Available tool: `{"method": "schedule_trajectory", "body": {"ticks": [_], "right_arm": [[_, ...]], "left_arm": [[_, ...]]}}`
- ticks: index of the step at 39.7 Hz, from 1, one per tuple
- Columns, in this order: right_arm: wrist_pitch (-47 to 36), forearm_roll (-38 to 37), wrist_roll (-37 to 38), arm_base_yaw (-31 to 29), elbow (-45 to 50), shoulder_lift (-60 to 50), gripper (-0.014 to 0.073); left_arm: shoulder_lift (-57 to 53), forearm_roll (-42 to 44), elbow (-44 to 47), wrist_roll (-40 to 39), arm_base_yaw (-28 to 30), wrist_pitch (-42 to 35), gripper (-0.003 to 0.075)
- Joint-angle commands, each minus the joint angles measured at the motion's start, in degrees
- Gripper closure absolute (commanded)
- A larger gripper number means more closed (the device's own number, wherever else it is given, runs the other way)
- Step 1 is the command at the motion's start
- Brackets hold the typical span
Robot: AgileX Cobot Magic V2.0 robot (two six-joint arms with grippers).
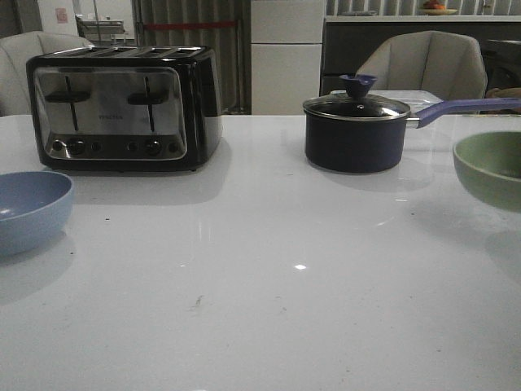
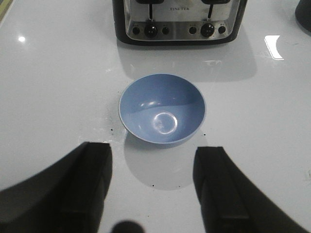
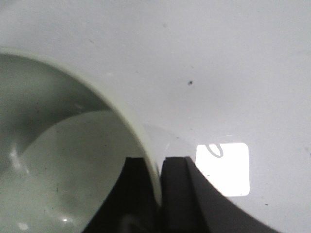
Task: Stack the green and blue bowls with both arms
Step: 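Grasp the green bowl rim and slide it toward the table center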
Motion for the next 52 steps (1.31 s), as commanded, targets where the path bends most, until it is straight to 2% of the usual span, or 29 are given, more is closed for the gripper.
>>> {"method": "schedule_trajectory", "body": {"ticks": [1,10,17,23,31,52], "right_arm": [[1.98,2.73,-2.56,3.52,-4.88,-6.23,0.0486],[7.7,3.05,-3.0,16.55,-11.38,-7.48,0.0486],[5.78,2.87,-3.0,26.89,-11.61,-6.7,0.0486],[4.78,2.87,-3.0,32.92,-11.61,-4.27,0.0486],[3.75,2.98,-3.0,36.67,-11.61,1.05,0.0486],[-0.09,2.16,-3.0,37.14,-11.61,11.69,0.048]], "left_arm": [[0.26,-0.55,-1.68,-0.22,-0.54,-4.24,0.0286],[0.26,-0.55,-1.68,-0.22,-0.54,-4.24,0.0286],[0.26,-0.55,-1.68,-0.22,-0.54,-4.24,0.0286],[0.26,-0.55,-1.68,-0.22,-0.54,-4.24,0.0286],[0.26,-0.55,-1.68,-0.22,-0.54,-4.24,0.0286],[0.26,-0.55,-1.68,-0.22,-0.54,-4.24,0.0286]]}}
